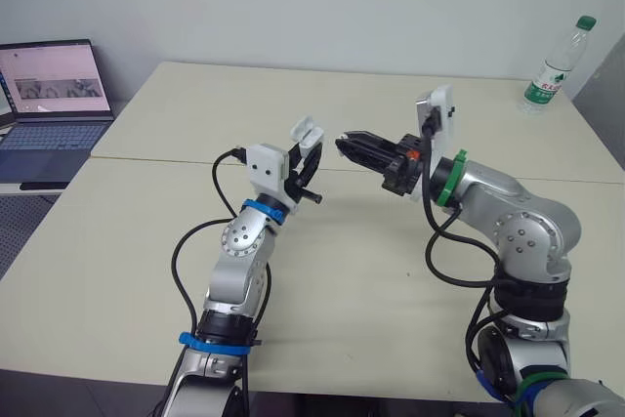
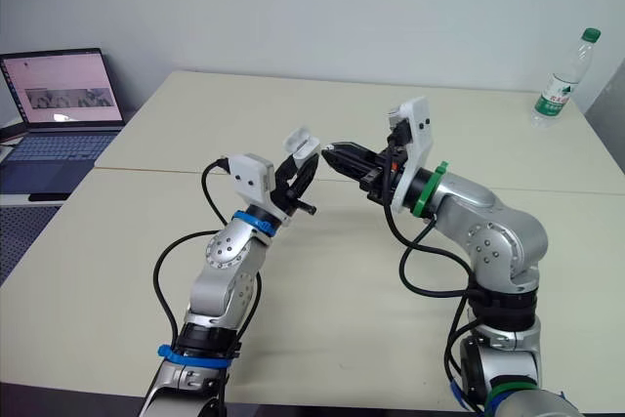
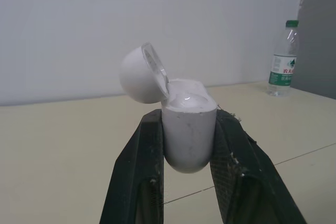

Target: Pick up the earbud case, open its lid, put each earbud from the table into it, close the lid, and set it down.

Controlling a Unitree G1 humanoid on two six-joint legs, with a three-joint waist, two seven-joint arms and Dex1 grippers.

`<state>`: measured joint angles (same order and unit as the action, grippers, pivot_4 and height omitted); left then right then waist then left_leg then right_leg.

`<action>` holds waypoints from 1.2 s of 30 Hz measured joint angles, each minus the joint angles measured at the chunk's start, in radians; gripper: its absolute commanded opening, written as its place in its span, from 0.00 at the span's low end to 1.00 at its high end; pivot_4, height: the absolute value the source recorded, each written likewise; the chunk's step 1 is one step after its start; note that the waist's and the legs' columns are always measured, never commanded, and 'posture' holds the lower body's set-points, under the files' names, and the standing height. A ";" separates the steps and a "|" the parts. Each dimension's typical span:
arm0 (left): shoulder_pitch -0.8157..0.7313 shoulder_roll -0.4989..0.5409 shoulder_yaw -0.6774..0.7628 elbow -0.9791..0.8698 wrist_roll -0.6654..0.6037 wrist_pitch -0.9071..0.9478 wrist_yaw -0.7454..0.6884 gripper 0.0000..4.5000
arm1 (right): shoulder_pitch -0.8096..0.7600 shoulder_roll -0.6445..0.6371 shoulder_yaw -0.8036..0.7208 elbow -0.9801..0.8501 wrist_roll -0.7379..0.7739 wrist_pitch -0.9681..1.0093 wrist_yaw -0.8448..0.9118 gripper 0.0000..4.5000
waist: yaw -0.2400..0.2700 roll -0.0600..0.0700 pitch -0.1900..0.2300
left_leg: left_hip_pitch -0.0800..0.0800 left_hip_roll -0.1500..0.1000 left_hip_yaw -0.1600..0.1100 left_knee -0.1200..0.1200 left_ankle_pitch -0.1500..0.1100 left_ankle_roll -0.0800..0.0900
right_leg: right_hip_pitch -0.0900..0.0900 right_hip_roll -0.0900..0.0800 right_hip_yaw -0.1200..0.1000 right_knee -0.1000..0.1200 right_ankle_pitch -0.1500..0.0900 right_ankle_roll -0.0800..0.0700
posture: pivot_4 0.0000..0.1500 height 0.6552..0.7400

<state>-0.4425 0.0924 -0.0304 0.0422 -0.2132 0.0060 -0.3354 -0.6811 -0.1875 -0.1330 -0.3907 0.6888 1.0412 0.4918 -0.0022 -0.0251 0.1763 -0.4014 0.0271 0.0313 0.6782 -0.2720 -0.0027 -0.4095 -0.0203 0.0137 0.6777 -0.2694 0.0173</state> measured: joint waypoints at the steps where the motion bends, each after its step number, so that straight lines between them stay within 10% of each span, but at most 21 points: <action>1: -0.006 -0.006 0.000 0.002 0.000 -0.009 0.001 0.18 | 0.000 0.006 0.002 -0.001 0.003 -0.005 -0.010 0.09 | 0.000 0.000 0.000 | 0.000 0.000 0.000 0.000 0.000 0.000 | 0.000 0.000 0.000 0.000 0.000 0.000 | 1.00 1.00; 36: 0.046 -0.021 -0.074 -0.132 0.016 0.013 -0.004 0.18 | -0.033 0.035 0.177 0.145 -0.137 -0.326 -0.057 0.09 | -0.005 0.000 0.000 | 0.001 0.001 0.000 0.000 0.000 0.000 | 0.000 0.002 0.000 0.000 0.000 0.000 | 1.00 1.00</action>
<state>-0.3965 0.0712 -0.1042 -0.0893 -0.1975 0.0193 -0.3397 -0.7139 -0.1528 0.0438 -0.2459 0.5514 0.7157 0.4348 -0.0069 -0.0251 0.1763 -0.4007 0.0280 0.0314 0.6777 -0.2720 -0.0027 -0.4098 -0.0183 0.0139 0.6778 -0.2694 0.0174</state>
